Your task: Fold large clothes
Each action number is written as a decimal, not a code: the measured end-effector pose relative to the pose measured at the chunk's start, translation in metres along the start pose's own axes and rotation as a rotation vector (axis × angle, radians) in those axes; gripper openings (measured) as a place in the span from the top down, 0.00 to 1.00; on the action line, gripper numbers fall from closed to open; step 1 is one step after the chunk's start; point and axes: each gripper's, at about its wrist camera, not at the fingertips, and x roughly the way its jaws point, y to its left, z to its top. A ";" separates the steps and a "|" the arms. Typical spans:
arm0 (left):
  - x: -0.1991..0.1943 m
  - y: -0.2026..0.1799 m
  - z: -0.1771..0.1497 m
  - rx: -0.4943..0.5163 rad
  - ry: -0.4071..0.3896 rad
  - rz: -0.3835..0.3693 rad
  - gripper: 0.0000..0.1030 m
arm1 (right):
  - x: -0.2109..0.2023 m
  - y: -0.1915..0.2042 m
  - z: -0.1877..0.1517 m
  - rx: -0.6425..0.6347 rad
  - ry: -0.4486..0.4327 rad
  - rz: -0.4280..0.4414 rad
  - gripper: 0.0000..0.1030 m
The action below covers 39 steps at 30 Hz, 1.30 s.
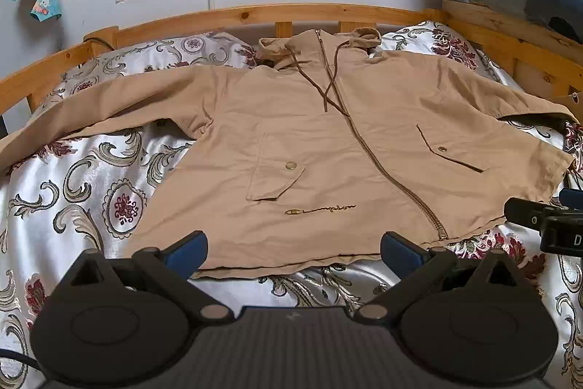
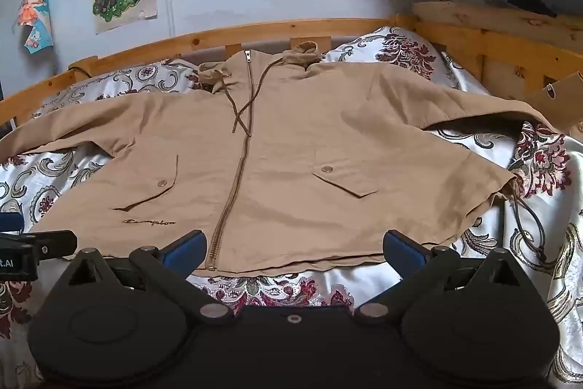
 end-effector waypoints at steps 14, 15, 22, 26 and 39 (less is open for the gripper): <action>0.000 0.001 -0.001 -0.007 0.002 -0.004 0.00 | -0.001 -0.001 0.001 0.005 0.001 0.000 0.00; 0.000 0.001 -0.001 -0.006 0.002 -0.004 0.00 | -0.001 -0.001 0.001 0.005 0.001 -0.001 0.00; -0.001 0.001 -0.001 -0.009 0.000 -0.004 0.00 | 0.000 -0.001 0.001 0.005 0.001 -0.001 0.00; -0.001 0.001 -0.002 -0.011 0.001 -0.005 0.00 | -0.001 -0.001 0.001 0.005 0.002 -0.002 0.00; -0.001 0.000 -0.002 -0.014 0.002 -0.004 0.00 | 0.000 -0.001 0.001 0.008 0.003 -0.003 0.00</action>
